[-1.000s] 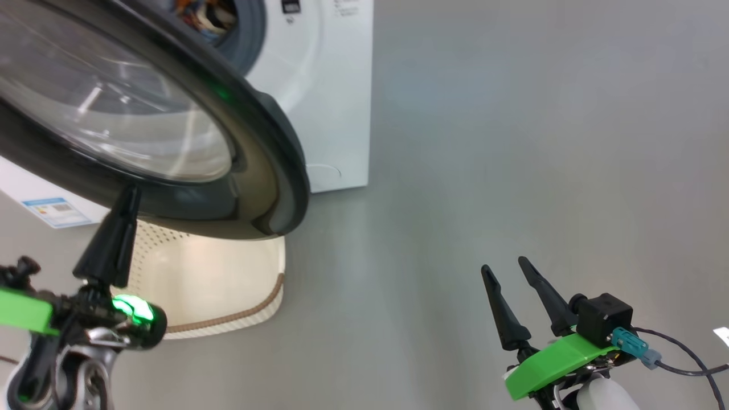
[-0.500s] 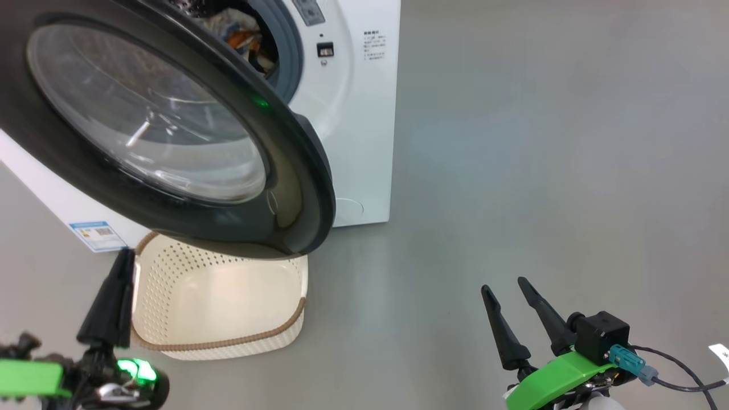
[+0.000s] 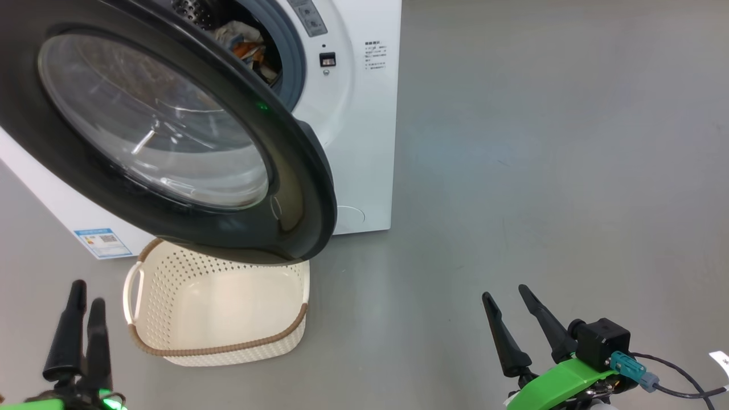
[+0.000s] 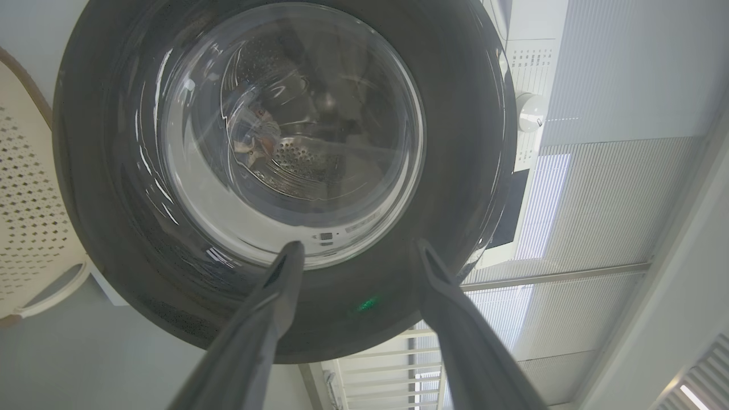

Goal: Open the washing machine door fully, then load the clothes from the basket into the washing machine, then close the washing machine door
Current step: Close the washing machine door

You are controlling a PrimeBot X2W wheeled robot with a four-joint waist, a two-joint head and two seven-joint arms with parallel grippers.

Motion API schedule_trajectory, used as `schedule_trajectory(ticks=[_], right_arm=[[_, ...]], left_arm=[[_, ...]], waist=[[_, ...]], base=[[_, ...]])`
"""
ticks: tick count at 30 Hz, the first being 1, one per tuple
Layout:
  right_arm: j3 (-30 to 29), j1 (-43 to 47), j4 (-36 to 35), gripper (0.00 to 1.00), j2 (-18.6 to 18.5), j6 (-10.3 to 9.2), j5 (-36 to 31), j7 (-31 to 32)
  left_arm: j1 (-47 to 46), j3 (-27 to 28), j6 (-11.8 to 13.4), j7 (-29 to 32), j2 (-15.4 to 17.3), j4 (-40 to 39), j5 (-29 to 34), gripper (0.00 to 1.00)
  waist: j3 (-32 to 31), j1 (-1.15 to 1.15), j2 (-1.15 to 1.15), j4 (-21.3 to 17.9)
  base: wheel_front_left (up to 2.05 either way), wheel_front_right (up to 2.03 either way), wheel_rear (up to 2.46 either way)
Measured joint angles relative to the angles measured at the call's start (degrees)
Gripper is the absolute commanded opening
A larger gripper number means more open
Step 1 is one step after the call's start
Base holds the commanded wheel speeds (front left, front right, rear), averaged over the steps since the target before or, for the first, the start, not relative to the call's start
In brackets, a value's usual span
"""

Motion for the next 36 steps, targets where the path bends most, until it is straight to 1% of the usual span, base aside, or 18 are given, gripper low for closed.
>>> schedule_trajectory(ticks=[3,5,7,8,11,13,14,15,19,22,25,28,31,34,36], right_arm=[[0.0,0.0,0.0,1.0,0.0,0.0,0.0,0.0],[-0.1,0.0,0.0,1.0,0.0,0.0,0.1,0.0],[-0.1,0.0,-0.1,1.0,0.0,0.0,0.1,0.0],[-0.1,0.0,-0.2,1.0,0.0,0.0,0.1,0.0],[-0.1,0.0,-0.2,1.0,0.0,0.0,0.1,0.0],[-0.1,0.0,-0.2,1.0,0.0,0.0,0.1,0.0],[-0.1,0.0,-0.2,1.0,0.0,0.0,0.1,0.0],[-0.1,0.0,-0.2,1.0,0.0,0.0,0.1,0.0],[-0.1,0.0,-0.3,1.0,0.0,0.0,0.1,0.0],[-0.1,0.0,-0.4,1.0,0.0,0.0,0.1,0.0],[-0.1,0.0,-0.5,1.0,0.0,0.0,0.1,0.0],[-0.1,0.0,-0.6,1.0,0.0,0.0,0.1,0.0],[-0.1,0.0,-0.9,1.0,0.0,0.0,0.1,0.0],[-0.1,0.0,-1.1,1.0,0.0,0.0,0.0,0.0],[-0.2,0.0,-1.5,1.0,0.0,0.0,0.0,0.0]], left_arm=[[0.8,-0.7,0.0,-3.1,0.1,-0.8,8.7,1.0],[1.4,-3.1,0.0,-6.0,1.7,-0.8,15.5,1.0],[2.0,-5.6,0.0,-10.1,2.9,-0.8,19.3,1.0],[2.2,-7.0,0.0,-12.2,3.7,-0.7,21.1,1.0],[2.8,-12.0,0.0,-18.3,7.9,1.2,28.1,1.0],[3.2,-14.7,0.0,-19.8,10.5,3.2,33.4,1.0],[3.1,-15.3,0.0,-19.9,11.1,4.2,36.0,1.0],[3.1,-15.1,0.0,-20.1,11.1,4.8,38.1,1.0],[2.9,-10.5,0.0,-20.3,8.7,4.8,48.9,1.0],[3.0,-8.6,-0.1,-20.3,7.6,4.8,58.3,1.0],[3.0,-8.3,-0.3,-20.3,7.8,5.0,69.7,1.0],[3.1,-6.2,-0.3,-20.3,6.2,5.0,78.8,1.0],[3.2,-3.3,-0.3,-20.3,3.4,5.1,84.5,1.0],[4.3,-2.6,-0.3,-20.3,2.3,5.8,88.2,1.0],[5.2,-3.0,-0.3,-20.3,1.8,6.4,89.3,1.0]], waist=[[-0.1,0.0,0.0,0.2],[-0.2,0.0,0.0,0.3],[-0.2,0.0,0.0,0.4],[-0.2,0.0,0.0,0.5],[-0.3,0.0,0.0,0.6],[-0.3,0.0,0.0,0.7],[-0.3,0.0,0.0,0.7],[-0.3,0.0,0.0,0.7],[-0.2,0.0,0.0,0.8],[-0.1,0.0,0.0,0.8],[0.0,0.0,0.0,0.6],[0.0,0.0,0.0,0.5],[0.1,0.0,0.0,0.4],[0.0,0.0,0.0,0.3],[0.0,0.0,0.0,0.3]], base=[[0.0,0.0,0.0],[0.0,0.0,0.0],[0.0,0.0,0.0],[0.0,0.0,0.0],[0.0,0.0,0.0],[0.0,0.0,0.0],[0.0,0.0,0.0],[0.0,0.0,0.0],[0.0,0.0,0.0],[0.0,0.0,0.0],[0.0,0.0,0.0],[0.0,0.0,0.0],[0.0,0.0,0.0],[0.0,0.0,0.0],[0.0,0.0,0.0]])
